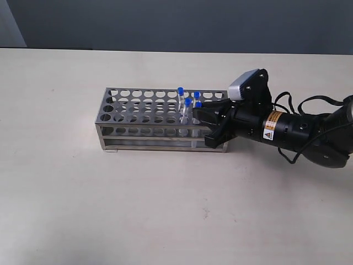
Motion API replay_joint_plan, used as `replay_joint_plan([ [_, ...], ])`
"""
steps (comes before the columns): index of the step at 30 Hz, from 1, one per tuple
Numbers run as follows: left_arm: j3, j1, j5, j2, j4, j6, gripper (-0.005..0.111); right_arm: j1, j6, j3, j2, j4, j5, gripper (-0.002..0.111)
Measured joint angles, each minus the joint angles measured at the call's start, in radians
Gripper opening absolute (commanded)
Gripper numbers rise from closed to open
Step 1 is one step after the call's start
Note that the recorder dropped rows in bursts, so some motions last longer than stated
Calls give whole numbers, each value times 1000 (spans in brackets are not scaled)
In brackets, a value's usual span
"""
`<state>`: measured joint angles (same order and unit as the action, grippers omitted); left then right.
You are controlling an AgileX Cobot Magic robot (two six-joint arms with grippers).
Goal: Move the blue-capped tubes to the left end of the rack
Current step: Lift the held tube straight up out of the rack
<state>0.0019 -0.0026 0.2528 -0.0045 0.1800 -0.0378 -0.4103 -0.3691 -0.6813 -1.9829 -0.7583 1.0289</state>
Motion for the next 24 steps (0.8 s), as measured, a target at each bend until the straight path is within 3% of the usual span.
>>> replay_joint_plan([
  [4,0,0,0,0,0,0,0,0,0,0,0,9,0,32],
  [11,0,0,0,0,0,0,0,-2,0,0,0,18,4,-1],
  [24,0,0,0,0,0,0,0,-4,-6,0,30,1,-46,-1],
])
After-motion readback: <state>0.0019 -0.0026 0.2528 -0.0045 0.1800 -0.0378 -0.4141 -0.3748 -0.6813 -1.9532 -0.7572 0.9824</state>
